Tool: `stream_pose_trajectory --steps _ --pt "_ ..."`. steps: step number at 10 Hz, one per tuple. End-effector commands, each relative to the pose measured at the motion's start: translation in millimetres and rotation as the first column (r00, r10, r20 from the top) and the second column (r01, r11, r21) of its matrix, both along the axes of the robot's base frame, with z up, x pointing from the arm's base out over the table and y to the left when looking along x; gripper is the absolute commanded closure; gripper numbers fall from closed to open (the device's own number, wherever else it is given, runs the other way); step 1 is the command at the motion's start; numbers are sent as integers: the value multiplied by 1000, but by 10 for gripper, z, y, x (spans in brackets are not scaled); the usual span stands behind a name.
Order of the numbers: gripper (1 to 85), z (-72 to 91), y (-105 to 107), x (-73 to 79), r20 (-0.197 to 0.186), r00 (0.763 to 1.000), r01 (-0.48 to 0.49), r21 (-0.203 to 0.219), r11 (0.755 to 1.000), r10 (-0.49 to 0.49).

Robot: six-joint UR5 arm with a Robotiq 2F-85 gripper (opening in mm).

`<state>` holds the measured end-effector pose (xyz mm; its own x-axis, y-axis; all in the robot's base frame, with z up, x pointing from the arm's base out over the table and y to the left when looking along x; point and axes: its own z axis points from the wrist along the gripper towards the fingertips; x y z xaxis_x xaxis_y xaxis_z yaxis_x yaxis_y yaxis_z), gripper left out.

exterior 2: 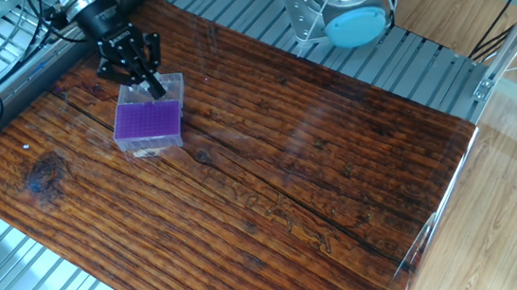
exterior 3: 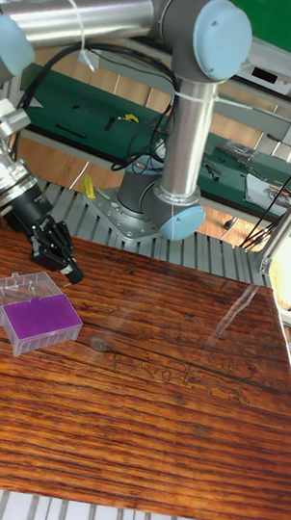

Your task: Insert a small pipette tip into the holder for small pipette tips

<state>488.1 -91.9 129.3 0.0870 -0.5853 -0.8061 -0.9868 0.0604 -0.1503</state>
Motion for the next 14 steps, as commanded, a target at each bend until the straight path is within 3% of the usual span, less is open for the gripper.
stream_pose_trajectory --steps 1,3,5,12,14 --pt "847 15 -17 11 53 998 -36 62 997 32" --pt "847 -31 18 81 63 998 -35 77 996 30" --pt "847 -79 161 111 58 998 -33 118 992 26" --pt "847 -242 162 104 24 1000 -7 128 992 4" --pt "847 -351 69 148 -15 999 50 122 991 -48"
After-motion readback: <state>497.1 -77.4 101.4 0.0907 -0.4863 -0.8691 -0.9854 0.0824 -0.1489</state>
